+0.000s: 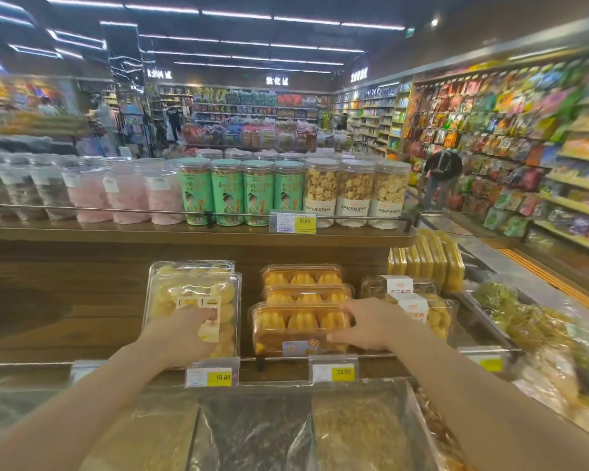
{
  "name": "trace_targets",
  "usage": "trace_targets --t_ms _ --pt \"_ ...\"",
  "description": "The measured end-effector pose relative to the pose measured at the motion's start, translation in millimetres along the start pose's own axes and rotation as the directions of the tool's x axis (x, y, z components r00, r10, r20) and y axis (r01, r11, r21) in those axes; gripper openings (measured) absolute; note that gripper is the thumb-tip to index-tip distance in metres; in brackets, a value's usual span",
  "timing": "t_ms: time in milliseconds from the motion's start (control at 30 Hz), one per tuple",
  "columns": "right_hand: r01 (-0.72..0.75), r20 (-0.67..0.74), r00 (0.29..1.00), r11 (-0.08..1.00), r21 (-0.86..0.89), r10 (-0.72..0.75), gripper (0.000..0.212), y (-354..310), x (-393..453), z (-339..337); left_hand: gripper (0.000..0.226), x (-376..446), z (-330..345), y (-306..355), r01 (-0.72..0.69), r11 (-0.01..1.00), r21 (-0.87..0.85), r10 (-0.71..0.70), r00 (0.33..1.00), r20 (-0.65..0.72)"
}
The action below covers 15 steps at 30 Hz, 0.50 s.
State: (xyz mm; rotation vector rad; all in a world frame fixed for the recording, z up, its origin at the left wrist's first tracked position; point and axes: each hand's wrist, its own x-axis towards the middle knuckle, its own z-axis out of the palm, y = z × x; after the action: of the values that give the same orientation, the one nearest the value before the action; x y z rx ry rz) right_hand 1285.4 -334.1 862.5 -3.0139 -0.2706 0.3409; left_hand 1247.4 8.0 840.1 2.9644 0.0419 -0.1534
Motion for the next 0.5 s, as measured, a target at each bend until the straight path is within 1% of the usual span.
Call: trace_targets --t_ms 100,167,333,400,500 --pt "-0.008 -0.017 1.0 0.996 -0.092 0.007 0.089 -24 -24 -3 0.066 -19 -10 -10 -0.054 0.997 0.059 0.055 0.998 -0.009" --pt "-0.027 -0.031 0.999 0.994 -0.103 0.024 0.085 -36 -40 -1 0.066 -32 -17 -19 -0.091 0.993 0.08 0.092 0.996 0.0" --pt "-0.094 -0.054 0.994 0.993 -0.075 0.09 0.085 -61 -82 14 0.066 -58 -31 -39 -0.19 0.976 0.102 0.19 0.982 0.014" --pt "-0.13 -0.066 0.99 0.991 -0.038 0.128 0.083 -72 -100 20 0.064 -68 -34 -45 -0.23 0.967 0.111 0.229 0.973 0.018" --pt "-0.19 -0.077 0.979 0.982 0.007 0.189 0.077 -94 -134 30 0.061 -81 -35 -57 -0.322 0.939 0.12 0.324 0.946 0.005"
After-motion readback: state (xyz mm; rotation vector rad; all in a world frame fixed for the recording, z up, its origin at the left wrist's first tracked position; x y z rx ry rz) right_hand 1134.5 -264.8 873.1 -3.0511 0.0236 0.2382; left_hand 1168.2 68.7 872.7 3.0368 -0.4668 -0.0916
